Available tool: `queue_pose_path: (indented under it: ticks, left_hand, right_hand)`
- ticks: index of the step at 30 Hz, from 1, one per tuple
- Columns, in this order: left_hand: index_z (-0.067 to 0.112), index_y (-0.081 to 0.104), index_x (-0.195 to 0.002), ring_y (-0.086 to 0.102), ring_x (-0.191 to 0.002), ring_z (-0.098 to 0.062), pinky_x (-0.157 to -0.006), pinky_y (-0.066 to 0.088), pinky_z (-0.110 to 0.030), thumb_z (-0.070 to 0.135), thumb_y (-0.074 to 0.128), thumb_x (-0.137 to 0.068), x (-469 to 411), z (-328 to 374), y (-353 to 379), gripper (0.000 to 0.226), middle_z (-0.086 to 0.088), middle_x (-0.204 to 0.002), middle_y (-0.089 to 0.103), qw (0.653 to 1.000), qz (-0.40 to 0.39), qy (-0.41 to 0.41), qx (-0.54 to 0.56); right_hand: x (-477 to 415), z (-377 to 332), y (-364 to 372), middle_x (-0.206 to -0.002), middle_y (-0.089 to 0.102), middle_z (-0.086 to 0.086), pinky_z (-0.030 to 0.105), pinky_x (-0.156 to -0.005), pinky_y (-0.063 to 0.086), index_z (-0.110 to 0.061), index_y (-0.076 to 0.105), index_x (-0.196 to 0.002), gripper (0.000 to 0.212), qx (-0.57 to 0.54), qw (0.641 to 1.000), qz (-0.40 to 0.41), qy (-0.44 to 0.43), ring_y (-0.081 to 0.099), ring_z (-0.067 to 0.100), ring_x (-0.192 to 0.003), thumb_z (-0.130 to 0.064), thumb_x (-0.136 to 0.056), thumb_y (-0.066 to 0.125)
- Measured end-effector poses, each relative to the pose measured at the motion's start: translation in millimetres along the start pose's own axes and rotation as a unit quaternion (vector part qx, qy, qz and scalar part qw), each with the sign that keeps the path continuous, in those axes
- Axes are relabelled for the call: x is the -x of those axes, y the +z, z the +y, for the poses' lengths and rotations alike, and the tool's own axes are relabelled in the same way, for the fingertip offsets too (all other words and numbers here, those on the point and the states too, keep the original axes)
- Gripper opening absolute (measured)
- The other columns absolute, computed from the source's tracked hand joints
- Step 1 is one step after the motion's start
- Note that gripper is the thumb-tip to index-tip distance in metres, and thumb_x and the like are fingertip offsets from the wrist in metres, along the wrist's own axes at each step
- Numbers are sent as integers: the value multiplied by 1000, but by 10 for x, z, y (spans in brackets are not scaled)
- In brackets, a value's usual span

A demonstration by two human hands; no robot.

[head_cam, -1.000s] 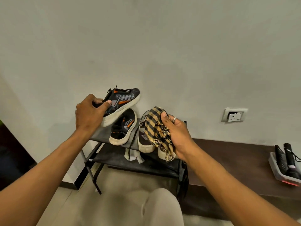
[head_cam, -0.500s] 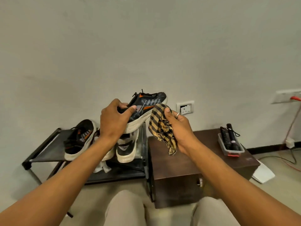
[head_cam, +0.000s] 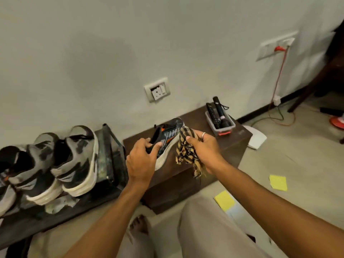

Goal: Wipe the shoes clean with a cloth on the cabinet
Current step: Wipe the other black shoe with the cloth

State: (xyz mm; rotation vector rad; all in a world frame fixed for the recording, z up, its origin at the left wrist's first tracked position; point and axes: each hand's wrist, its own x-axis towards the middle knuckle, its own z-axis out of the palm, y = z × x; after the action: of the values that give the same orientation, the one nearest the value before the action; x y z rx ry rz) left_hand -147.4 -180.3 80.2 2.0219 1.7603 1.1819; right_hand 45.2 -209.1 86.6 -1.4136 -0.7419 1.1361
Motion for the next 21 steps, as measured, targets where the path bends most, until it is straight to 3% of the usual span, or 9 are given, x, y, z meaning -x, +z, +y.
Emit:
queue_pose_path:
  ticks: [7, 10, 12, 15, 17, 19, 21]
  left_hand:
    - [20, 51, -88, 70, -89, -31, -72, 55, -44, 47, 71, -91, 322, -443, 668, 33, -1, -113, 69, 987, -134, -54, -70]
    - [25, 46, -89, 65, -87, -32, -73, 48, -41, 46, 73, -88, 370, -411, 761, 34, 4, -108, 53, 973, -197, -80, -87]
    - [26, 45, -99, 63, -95, -33, -82, 50, -45, 52, 75, -82, 310, -331, 798, 43, 4, -111, 46, 970, -201, -93, -97]
    - [23, 46, -119, 57, -112, -32, -97, 48, -55, 68, 70, -75, 97, -254, 903, 67, -1, -125, 47, 979, -165, -91, -80]
    - [25, 43, -136, 45, -135, -31, -106, 42, -60, 76, 62, -75, -85, -328, 1036, 82, -4, -145, 39, 970, -217, -96, -61]
    - [32, 40, -147, 25, -151, -33, -116, 29, -63, 72, 55, -86, -215, -448, 1155, 74, -3, -162, 29, 947, -299, -106, -52]
    - [38, 42, -148, 32, -148, -33, -116, 31, -55, 59, 51, -98, -293, -575, 1231, 56, -2, -158, 41, 929, -349, -125, -18]
  right_hand:
    - [-410, 714, -234, -104, 78, -14, 39, -96, 59, -34, 74, -121, 37, 107, 994, 6, 29, 74, 6, -97, -8, -96, 64]
    - [-478, 869, -222, -100, 75, -19, 31, -99, 57, -28, 75, -121, 43, 125, 992, 2, 27, 70, -4, -96, 2, -96, 60]
    - [-500, 925, -186, -101, 73, -19, 28, -100, 55, -24, 74, -123, 45, 126, 992, 2, 21, 68, -8, -97, 7, -95, 57]
    - [-569, 1021, -119, -115, 71, -12, 29, -103, 53, -24, 75, -122, 47, 147, 989, 8, -1, 67, 2, -110, 8, -93, 56]
    - [-614, 1087, -77, -124, 67, -8, 30, -105, 51, -27, 75, -122, 48, 177, 984, 9, -21, 64, 7, -116, 6, -92, 56]
    - [-657, 1148, -44, -126, 62, -6, 26, -106, 50, -31, 74, -123, 48, 191, 981, 6, -26, 61, 6, -116, 2, -93, 57]
    - [-711, 1188, -14, -126, 58, -6, 15, -102, 46, -33, 72, -126, 46, 200, 979, 4, -37, 59, 2, -114, -2, -95, 57]
